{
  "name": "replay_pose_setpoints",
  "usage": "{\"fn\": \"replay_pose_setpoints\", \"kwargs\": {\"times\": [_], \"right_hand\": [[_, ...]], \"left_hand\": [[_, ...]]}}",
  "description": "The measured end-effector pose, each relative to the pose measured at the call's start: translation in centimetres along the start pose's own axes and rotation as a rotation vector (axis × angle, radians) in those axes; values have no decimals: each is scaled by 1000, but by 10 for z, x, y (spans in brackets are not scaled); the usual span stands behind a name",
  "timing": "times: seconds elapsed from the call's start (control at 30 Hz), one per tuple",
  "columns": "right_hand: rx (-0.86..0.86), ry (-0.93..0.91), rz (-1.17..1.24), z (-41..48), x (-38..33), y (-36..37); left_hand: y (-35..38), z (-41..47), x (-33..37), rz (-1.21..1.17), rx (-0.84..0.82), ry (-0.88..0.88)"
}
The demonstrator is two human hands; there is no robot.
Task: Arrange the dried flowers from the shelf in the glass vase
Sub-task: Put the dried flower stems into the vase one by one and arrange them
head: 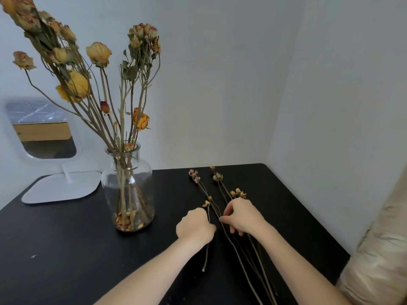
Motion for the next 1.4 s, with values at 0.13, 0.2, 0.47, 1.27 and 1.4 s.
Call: {"fn": "replay_pose_setpoints", "kwargs": {"times": [0.13,0.2,0.47,1.27,1.4], "right_hand": [[-30,101,-86,6,-5,6],[-34,132,-98,9,-5,7],[-84,219,-107,17,-7,5],[254,-123,497,-5,-24,-72],[272,-180,520,-9,-41,-74]], "left_hand": [[-10,2,-11,67,-4,-26],[-15,1,-17,131,-6,-9],[-26,-3,-27,294,-118,59],[-75,-33,-62,-415,321,504],[-118,-58,-69,-395,590,618]]}}
Point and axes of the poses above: each hand's wrist, its own z-axis towards the middle knuckle, its own y-axis out of the palm, x = y × z, the point moved 1 cm from there along z, towards the middle knuckle, and after that the axes turned 6 degrees about -y, right-handed, at the moved point
